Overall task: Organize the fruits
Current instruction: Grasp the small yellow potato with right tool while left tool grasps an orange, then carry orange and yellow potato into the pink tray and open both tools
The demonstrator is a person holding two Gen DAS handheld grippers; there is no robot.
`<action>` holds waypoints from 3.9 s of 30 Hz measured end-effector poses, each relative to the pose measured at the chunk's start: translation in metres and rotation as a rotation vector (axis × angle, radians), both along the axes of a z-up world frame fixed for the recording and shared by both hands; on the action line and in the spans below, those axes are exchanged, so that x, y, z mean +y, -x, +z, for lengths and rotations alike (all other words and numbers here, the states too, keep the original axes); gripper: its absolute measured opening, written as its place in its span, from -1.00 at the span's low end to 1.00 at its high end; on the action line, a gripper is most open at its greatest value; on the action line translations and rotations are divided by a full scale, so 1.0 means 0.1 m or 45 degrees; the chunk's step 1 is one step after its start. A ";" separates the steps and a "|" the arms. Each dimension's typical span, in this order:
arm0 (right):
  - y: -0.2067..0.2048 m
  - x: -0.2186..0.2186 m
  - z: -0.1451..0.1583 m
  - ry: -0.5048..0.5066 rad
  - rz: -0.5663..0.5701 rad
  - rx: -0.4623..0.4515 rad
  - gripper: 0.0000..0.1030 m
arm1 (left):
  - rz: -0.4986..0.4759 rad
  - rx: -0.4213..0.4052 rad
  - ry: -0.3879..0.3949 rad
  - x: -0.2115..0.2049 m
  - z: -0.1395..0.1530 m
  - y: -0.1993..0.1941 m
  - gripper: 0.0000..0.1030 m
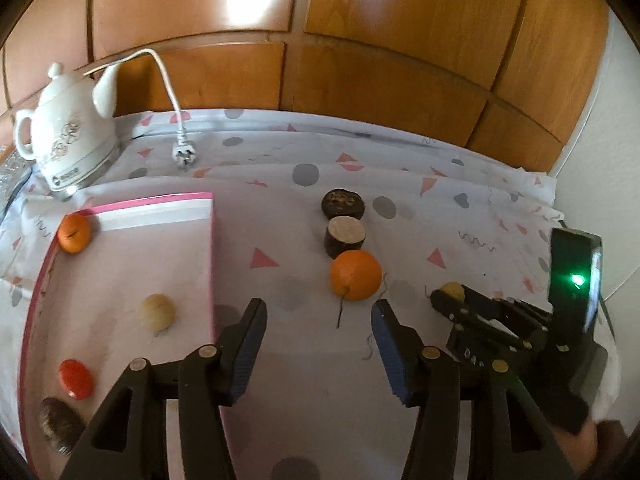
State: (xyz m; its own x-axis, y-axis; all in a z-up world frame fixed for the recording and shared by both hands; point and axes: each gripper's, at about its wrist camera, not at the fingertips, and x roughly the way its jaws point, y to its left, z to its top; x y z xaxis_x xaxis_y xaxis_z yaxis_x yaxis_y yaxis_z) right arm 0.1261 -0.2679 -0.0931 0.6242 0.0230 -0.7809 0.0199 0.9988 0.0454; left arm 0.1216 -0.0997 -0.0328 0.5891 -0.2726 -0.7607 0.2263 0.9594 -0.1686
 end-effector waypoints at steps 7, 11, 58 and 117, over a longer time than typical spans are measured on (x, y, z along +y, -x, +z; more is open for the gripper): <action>0.01 -0.04 -0.01 -0.038 0.002 -0.008 -0.49 | -0.007 0.053 0.016 -0.21 -0.12 -0.23 0.09; 0.02 -0.07 -0.01 -0.066 0.002 -0.013 -0.49 | -0.003 0.059 0.010 -0.30 -0.17 -0.33 0.09; 0.58 -0.03 0.00 0.016 -0.008 -0.023 -0.49 | -0.114 -0.056 -0.079 -0.25 -0.52 0.44 -0.25; 0.63 0.12 0.03 0.118 -0.041 -0.037 -0.51 | 0.346 -0.173 -0.096 1.26 0.11 0.52 -0.26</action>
